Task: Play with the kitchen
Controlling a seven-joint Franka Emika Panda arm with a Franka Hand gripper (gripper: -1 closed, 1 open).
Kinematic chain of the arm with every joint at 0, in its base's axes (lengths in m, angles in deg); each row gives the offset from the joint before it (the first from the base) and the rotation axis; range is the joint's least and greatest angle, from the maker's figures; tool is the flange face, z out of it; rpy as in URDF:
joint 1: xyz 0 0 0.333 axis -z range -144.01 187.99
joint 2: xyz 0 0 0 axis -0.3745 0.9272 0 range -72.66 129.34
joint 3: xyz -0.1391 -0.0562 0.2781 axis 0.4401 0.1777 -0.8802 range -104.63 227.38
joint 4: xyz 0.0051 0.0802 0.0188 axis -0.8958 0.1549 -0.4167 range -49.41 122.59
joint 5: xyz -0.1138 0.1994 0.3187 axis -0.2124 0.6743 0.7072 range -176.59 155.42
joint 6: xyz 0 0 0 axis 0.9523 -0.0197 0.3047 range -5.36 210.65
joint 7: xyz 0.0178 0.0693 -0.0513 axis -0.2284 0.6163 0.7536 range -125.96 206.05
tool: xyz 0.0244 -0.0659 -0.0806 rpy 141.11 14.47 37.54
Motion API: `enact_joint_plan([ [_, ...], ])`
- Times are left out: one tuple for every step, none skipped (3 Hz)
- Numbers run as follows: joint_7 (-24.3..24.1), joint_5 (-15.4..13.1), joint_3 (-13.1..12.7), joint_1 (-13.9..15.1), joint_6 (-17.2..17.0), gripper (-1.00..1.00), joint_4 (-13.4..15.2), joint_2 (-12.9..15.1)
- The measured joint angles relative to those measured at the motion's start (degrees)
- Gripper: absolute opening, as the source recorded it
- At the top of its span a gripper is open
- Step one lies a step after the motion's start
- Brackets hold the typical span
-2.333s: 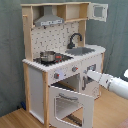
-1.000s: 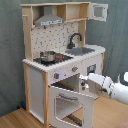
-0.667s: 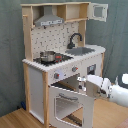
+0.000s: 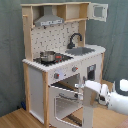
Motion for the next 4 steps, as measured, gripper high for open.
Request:
enact_joint_plan([
  [-5.9,0.0,-1.6,1.0,0.0,1.00,-1.1,-0.5],
  [-11.8,-0.1,-3.5,1.7,-0.2,1.00,-1.0,-0.5],
  [-17.7,-0.1,-5.4,2.7,-0.6,1.00,-1.0,-0.5],
  [-23.5,0.0,-7.7,3.3,-1.3,1.00,-0.9,-0.5],
])
